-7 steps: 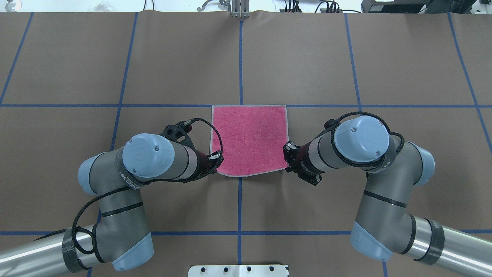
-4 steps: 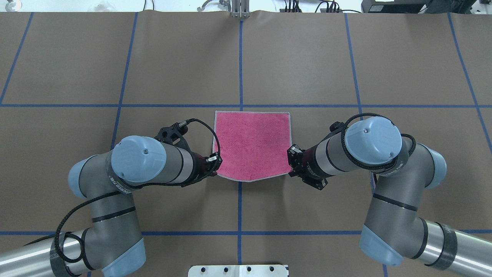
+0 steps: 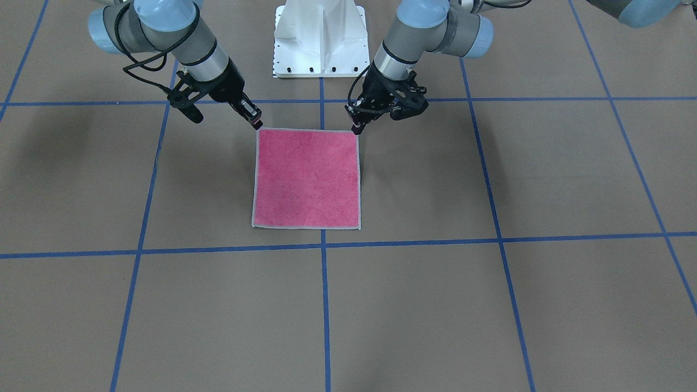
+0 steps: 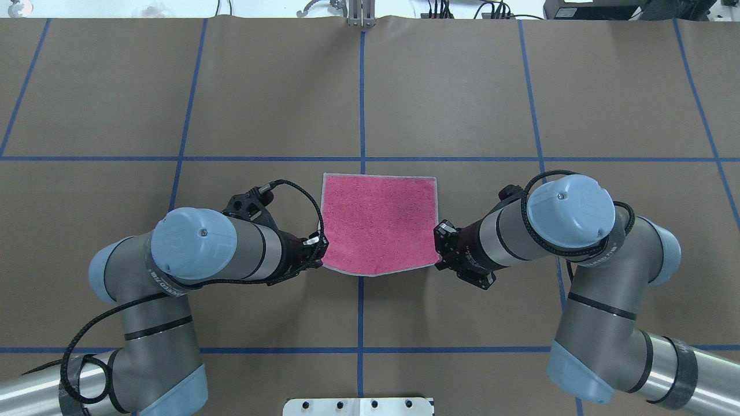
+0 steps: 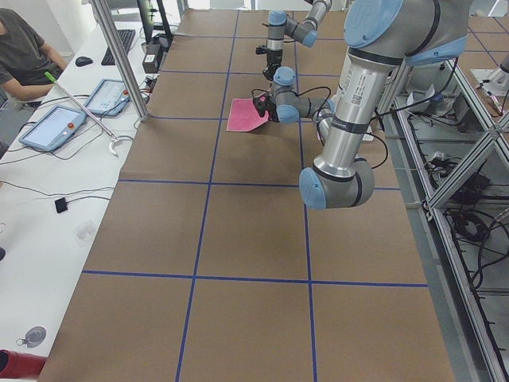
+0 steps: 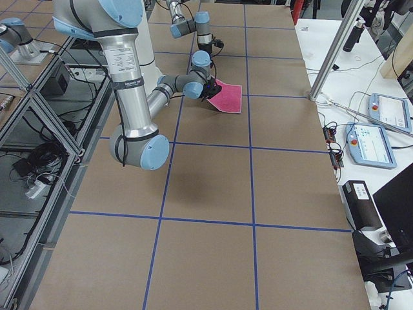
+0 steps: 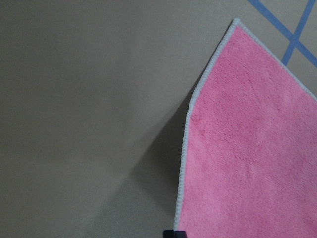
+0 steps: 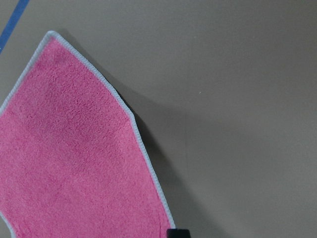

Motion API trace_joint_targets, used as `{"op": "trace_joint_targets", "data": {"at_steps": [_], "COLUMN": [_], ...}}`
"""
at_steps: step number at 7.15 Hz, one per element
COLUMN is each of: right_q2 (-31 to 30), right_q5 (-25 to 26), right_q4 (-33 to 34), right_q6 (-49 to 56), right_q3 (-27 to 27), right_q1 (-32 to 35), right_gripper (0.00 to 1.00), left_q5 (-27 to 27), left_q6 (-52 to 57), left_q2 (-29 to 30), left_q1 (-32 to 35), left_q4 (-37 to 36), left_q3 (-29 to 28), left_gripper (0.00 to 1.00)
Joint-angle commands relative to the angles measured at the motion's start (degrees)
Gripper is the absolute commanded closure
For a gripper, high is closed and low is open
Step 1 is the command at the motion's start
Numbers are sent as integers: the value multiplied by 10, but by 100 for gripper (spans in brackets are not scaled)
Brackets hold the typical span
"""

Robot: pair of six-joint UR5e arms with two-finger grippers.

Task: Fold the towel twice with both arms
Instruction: 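Lift both near corners and fold them over toward the far edge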

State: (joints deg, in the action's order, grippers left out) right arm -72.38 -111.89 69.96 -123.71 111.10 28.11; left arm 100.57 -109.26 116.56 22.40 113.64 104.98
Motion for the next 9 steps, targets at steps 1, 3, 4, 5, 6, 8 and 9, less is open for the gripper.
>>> {"op": "trace_joint_targets", "data": {"at_steps": [1,3,4,5,6,8,9], "right_q2": [4,28,50,51,53,82,95], "right_q5": [-1,0,0,-1,0,0,0], "right_q4": [0,-1,0,-1,-3,-4,-4], "right_q6": [3,4,4,5,6,10,12], "right_q3": [-11,-42,-62,-71,-79,-116,-133], "right_q1": [21,46,54,64,69,76,80], "right_gripper": [100,100,100,100,100,100,100], "left_q5": [-2,-2,-2,-1,-1,0,-1], "left_q6": [0,1,5,8,9,11,11], "left_q2": [8,25,39,52,62,85,91], "left_q1": [8,32,40,49,58,76,77], "left_q4": [0,0,1,1,3,6,8], "left_q3": [-8,-36,-53,-71,-86,-121,-134], "left_gripper": [100,100,100,100,100,100,100]}}
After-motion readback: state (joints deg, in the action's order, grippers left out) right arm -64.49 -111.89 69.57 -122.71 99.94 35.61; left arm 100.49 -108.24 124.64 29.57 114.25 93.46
